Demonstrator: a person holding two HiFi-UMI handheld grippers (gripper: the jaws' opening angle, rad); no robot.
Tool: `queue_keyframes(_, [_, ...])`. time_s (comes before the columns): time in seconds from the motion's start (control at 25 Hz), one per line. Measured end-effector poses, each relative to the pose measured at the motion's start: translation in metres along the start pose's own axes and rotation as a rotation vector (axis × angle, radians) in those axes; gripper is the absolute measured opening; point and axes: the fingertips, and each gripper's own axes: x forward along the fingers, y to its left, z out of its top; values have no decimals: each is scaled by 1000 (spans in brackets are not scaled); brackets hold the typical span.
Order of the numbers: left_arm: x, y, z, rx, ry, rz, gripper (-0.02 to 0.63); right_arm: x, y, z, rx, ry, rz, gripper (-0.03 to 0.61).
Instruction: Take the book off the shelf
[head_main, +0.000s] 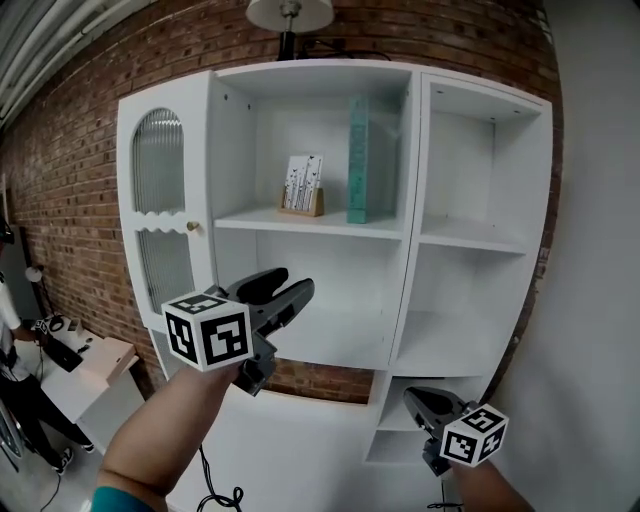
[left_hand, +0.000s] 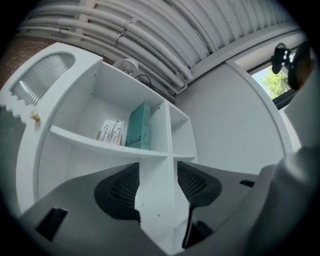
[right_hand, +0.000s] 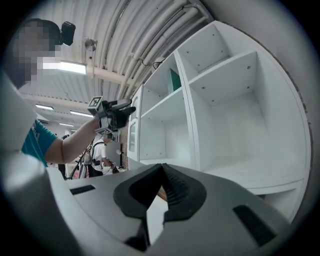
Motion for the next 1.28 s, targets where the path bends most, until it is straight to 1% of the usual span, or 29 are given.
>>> queue_keyframes(0.08, [19,-2,25,25,2,8,229,0,-3,15,-12,-11,-20,21])
queue_keyframes(0.2, [48,-4,56,80,28,26,236,0,-11,38,-33,-31,-58,21])
queue_keyframes(0.32, [76,0,77,89,57,44,253,1,-21,64,-63,-51,-97,21])
queue_keyframes(0.48, [112,11,95,97,95,100,268,4,-36,109,-128,-70,-151,21])
queue_keyframes(0.6, [136,16,104,114,113,138,279,4,-44,154,-158,-98,-180,21])
queue_keyframes(0.72, [157,16,110,107,130,154,296,2,-51,203,-167,-135,-211,21])
queue_keyframes(0.96, [193,17,108,114,166,198,314,0,-63,282,-172,-183,-254,21])
queue_keyframes(1.08, [206,28,106,112,172,246,316,-1,-69,305,-185,-190,-278,21])
queue_keyframes(1.28, [222,47,107,97,171,306,316,3,-76,319,-192,-179,-296,21])
